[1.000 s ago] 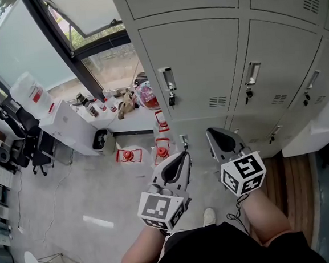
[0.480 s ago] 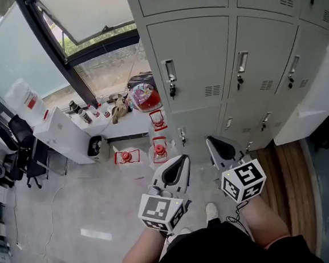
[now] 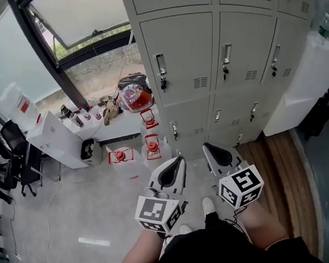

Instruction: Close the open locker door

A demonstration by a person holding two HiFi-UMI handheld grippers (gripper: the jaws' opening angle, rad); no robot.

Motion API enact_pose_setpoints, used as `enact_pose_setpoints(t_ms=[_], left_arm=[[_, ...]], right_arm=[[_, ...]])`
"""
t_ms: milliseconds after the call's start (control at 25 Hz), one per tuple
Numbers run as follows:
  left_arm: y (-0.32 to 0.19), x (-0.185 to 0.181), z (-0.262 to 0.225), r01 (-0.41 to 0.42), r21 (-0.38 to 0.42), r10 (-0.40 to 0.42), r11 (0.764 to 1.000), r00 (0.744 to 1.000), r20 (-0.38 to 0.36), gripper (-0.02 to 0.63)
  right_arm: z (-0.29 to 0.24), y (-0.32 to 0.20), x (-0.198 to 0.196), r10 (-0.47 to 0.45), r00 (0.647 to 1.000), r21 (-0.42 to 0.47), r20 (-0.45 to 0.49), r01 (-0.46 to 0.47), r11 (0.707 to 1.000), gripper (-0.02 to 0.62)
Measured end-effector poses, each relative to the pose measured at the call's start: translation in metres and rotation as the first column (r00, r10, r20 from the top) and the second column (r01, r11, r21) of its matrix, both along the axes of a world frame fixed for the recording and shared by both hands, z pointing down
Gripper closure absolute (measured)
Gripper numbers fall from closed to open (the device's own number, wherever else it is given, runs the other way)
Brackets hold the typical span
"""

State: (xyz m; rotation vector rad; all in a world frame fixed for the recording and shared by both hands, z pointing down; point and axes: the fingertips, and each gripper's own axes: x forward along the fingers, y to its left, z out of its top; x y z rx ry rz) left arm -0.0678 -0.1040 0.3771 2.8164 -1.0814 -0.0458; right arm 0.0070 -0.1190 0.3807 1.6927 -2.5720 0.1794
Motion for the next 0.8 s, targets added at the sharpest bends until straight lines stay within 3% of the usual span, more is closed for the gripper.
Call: enact_pose_setpoints(t_ms=[800], left_arm=[[0.025,-0.009,-0.004,-0.025,0.020,0.025,0.999,1.000,-0.002,0.589]], right_arm=[[-0.004,0.031,-0.013,0.009,1.000,0.018,-0.004,-0.009,1.000,0.541]])
